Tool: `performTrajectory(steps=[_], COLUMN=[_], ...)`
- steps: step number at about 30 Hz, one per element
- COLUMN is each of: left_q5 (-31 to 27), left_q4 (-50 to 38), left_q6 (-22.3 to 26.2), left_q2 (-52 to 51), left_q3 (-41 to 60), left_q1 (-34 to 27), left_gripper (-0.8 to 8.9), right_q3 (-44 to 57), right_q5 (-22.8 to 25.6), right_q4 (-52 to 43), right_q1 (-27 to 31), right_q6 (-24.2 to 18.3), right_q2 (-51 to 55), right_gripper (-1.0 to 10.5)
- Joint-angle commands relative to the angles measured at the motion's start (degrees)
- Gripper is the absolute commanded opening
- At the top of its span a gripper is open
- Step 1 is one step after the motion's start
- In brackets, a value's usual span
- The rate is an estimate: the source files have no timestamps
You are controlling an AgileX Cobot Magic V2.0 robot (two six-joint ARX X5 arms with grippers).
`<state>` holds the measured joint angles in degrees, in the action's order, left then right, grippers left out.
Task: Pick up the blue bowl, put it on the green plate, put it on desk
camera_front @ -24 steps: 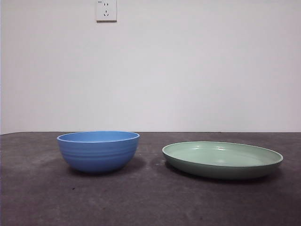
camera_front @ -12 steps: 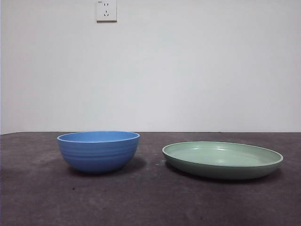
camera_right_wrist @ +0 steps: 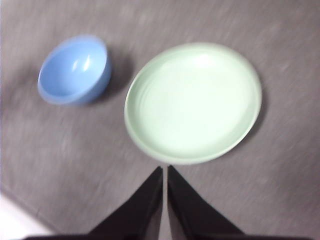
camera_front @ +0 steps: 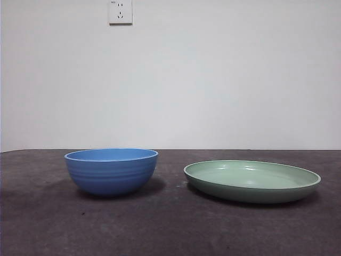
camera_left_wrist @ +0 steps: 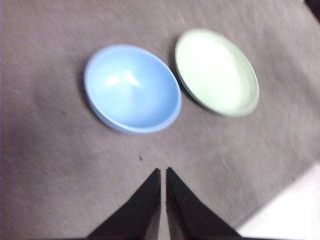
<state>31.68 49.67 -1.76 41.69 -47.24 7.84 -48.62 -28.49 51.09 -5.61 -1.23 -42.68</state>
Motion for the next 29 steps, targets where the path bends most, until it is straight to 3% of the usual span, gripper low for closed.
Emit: performTrajectory(steps=[1,12,13,17,20,29], left_q5=[0.35,0.33,0.33,0.33,0.33,0.24], left_q4=[1.01,1.6,1.62,1.62,1.6,1.29], left_q6=[3.06,3.04,3.04,2.75,2.75,0.94], left_q2=[1.46,1.84,1.84,1.84,1.84,2.38], left_q3=[-1.99,-2.01,-2.01,-2.01,-2.01,-2.01], left_q1=[2.23,4.83,4.83,4.83,4.83,4.96], left_gripper=[0.16,0.51,0.81,3.3,4.38,4.36], right_q3=[-1.22,-1.22,-1.22,-1.22,-1.22,-1.22], right_q5=[-0.15,-0.04,-0.02,0.0,-0.02,-0.02], right_q4=[1.73,2.97,2.97,2.91,2.91,2.93], right_q1=[-2.43,-6.08,-6.08,-6.08,-6.08,-6.08], right_q6=[-2.8,-3.26,-3.26,-2.36,-2.36,-2.19], right_q2=[-1.25,-1.79,-1.79,-1.79,-1.79,-1.79], right_gripper=[0.1,0.1,0.4,3.1,3.6,3.6])
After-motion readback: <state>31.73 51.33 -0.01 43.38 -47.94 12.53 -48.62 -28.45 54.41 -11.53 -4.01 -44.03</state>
